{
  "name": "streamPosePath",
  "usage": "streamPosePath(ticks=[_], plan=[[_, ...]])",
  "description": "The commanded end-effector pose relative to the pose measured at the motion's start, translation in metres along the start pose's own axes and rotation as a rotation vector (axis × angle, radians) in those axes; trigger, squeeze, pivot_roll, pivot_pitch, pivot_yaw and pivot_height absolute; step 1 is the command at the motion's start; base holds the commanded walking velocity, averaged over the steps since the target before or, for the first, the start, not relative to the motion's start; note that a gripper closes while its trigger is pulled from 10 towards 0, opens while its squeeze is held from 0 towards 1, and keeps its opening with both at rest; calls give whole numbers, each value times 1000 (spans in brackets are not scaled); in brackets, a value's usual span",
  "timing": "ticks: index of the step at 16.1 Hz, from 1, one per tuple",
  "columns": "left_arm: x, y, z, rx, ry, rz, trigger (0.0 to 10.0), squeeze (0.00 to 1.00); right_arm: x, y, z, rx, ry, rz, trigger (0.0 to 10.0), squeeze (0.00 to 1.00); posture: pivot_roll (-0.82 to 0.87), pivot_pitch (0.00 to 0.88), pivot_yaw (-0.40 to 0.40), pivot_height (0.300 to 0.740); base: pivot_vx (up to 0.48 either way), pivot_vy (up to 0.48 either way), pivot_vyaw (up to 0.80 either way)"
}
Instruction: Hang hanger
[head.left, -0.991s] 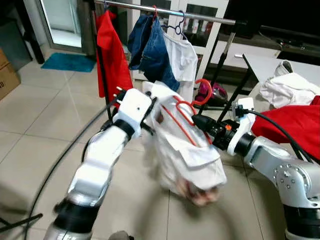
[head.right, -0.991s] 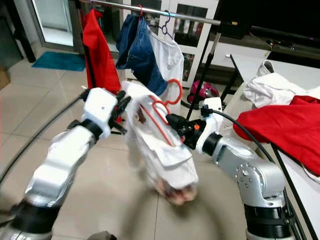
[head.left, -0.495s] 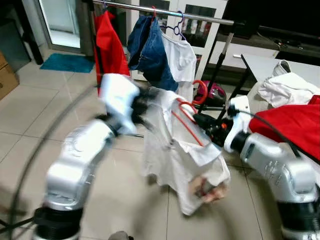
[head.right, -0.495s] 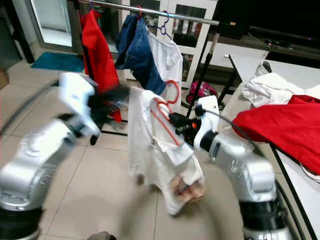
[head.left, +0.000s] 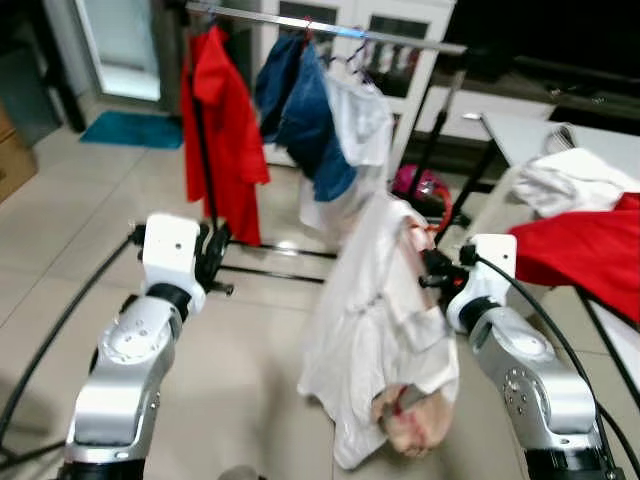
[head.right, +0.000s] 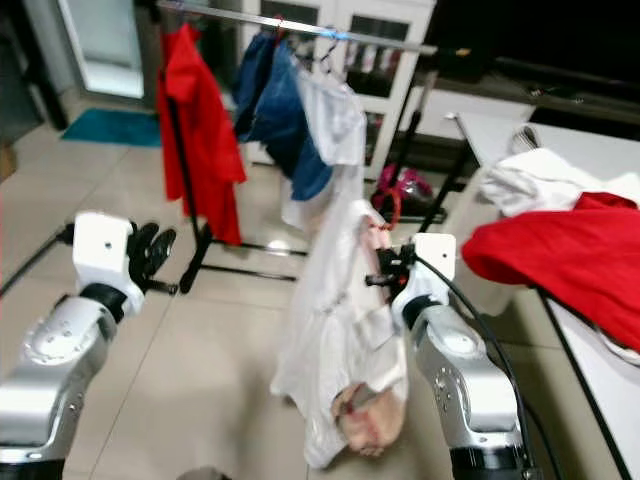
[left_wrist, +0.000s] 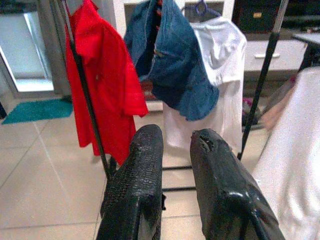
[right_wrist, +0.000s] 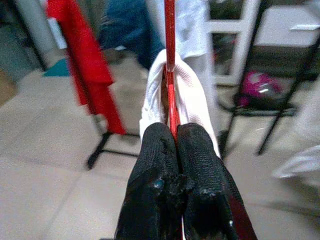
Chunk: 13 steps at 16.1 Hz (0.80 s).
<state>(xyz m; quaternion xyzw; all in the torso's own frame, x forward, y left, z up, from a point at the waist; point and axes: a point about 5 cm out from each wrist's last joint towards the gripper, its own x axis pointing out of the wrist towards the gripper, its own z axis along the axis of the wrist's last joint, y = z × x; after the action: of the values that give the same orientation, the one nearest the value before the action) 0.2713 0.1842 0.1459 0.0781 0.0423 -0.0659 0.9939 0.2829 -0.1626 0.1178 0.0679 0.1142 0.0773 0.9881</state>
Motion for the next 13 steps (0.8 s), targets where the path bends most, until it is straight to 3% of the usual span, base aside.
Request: streamPosePath(ticks=[1, 8, 13], plan=[[3, -4, 3, 16, -18, 7, 10000, 0, 2, -7, 12, -29, -59, -49, 10000, 0, 122, 0, -83, 740, 480, 0, 0], [8, -9, 6, 35, -55, 4, 10000, 0, 9, 9, 11, -2, -80, -9, 10000, 0, 130, 0, -87, 740, 480, 0, 0], [9, -10, 9, 54, -72, -6, 10000, 0, 12, 8, 12, -5, -89, -20, 10000, 0, 135, 0, -88, 740, 480, 0, 0]])
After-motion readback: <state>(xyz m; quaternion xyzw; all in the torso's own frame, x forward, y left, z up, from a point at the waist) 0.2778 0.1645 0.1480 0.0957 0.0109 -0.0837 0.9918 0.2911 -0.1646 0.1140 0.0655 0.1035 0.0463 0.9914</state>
